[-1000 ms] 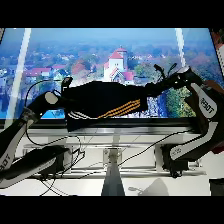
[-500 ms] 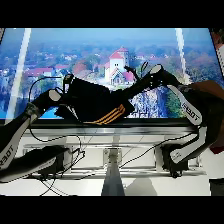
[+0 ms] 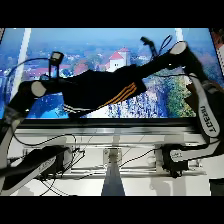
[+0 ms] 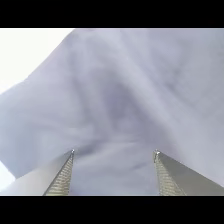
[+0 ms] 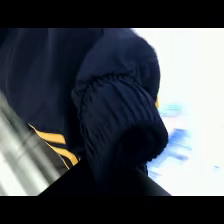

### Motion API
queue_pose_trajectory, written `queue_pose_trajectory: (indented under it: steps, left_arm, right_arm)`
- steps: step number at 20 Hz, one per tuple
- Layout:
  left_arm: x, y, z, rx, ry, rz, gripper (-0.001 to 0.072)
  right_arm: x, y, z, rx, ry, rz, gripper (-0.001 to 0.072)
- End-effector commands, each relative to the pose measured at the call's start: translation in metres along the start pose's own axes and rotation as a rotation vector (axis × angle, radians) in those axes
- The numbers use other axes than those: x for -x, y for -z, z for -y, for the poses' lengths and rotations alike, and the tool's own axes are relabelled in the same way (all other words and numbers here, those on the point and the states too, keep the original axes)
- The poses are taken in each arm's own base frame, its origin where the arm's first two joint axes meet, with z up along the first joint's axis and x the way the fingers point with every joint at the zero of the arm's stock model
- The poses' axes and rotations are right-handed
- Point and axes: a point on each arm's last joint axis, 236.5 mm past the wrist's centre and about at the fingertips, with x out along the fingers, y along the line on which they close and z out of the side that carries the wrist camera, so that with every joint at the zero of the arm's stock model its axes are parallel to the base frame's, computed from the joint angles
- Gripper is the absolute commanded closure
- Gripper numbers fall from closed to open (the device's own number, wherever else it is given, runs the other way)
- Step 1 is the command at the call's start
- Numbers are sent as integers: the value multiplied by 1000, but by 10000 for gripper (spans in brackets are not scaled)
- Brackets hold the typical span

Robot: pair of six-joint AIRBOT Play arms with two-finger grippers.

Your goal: Fold the clothes and pants, and hang the long-sleeved shirts on hangers.

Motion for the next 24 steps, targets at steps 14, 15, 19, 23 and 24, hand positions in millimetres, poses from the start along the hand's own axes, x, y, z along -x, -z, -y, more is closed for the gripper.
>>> queue_pose_trajectory:
  steps: [14,15,19,23,24]
  left_arm:
    - [154,-100,-28,-47,-199,516,132]
    - [153,-100,-29,-47,-199,513,131]
    - [148,-99,-28,-39,-190,501,132]
    - [147,-99,-28,-37,-188,501,132]
    - [147,-99,-28,-37,-188,501,131]
  right_arm:
    - [456,230,86,-1300,1141,875,673]
    - [463,250,77,-1367,1166,890,673]
    - [475,300,57,-1534,1229,912,673]
    - [474,313,52,-1586,1236,907,665]
    - [472,313,51,-1600,1227,903,673]
